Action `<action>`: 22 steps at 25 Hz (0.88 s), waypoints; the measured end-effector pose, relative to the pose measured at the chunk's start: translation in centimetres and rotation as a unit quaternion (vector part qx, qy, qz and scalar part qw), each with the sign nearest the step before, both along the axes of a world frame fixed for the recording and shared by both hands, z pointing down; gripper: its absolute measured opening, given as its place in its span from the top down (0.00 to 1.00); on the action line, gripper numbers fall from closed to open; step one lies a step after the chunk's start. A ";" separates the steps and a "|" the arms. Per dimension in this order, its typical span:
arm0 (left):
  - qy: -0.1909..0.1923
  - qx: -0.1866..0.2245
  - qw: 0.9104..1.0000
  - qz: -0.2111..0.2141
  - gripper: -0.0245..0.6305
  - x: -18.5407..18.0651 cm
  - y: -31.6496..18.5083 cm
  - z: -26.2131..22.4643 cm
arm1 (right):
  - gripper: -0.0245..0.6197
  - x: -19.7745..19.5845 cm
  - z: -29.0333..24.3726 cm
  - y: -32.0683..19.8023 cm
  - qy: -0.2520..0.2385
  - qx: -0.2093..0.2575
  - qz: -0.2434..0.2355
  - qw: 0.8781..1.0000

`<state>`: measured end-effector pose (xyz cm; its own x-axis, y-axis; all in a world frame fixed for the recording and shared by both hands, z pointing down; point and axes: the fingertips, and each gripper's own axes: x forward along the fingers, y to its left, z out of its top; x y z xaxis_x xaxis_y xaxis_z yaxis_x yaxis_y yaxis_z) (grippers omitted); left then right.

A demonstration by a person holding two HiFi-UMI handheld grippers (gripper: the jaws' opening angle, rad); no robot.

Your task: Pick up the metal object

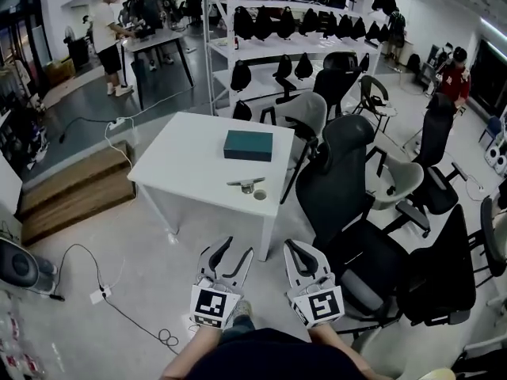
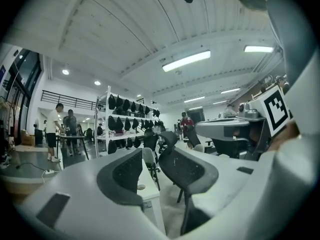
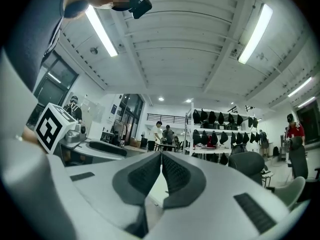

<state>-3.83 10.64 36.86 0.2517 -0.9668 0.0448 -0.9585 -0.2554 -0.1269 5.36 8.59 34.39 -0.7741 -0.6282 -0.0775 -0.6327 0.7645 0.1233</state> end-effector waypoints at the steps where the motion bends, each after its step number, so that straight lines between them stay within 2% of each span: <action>1: -0.001 -0.002 1.000 0.002 0.69 -0.9 -1.1 0.1 | 0.92 -0.8 0.1 -1.1 0.000 -0.001 0.002 1.000; 5: 0.004 -0.017 1.000 0.009 0.69 -4.1 -5.2 1.2 | 0.92 -4.0 0.8 -4.8 0.000 -0.007 0.009 1.000; 8: -0.006 -0.011 1.000 0.021 0.69 -5.9 -7.5 1.3 | 0.92 -5.5 1.5 -6.9 0.001 -0.013 0.021 1.000; 10: -0.005 -0.010 0.999 0.034 0.69 -6.4 -8.5 1.6 | 0.92 -5.9 2.1 -7.6 0.003 -0.020 0.035 0.999; 13: 0.008 -0.029 0.999 0.045 0.69 -7.0 -9.6 2.8 | 0.92 -6.5 3.5 -8.1 0.009 -0.035 0.045 0.998; 16: 0.010 -0.020 0.998 0.050 0.69 -7.5 -10.8 2.6 | 0.92 -7.2 4.2 -9.3 0.014 -0.045 0.047 0.998; 22: 0.013 -0.037 0.998 0.050 0.69 -8.9 -13.4 4.0 | 0.92 -8.6 3.7 -13.5 0.015 -0.038 0.049 0.998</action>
<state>-12.75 -2.78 40.81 0.3488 -0.9310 0.1078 -0.9304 -0.3579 -0.0798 -3.25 -4.94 38.11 -0.7102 -0.7040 -0.0051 -0.7016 0.7072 0.0880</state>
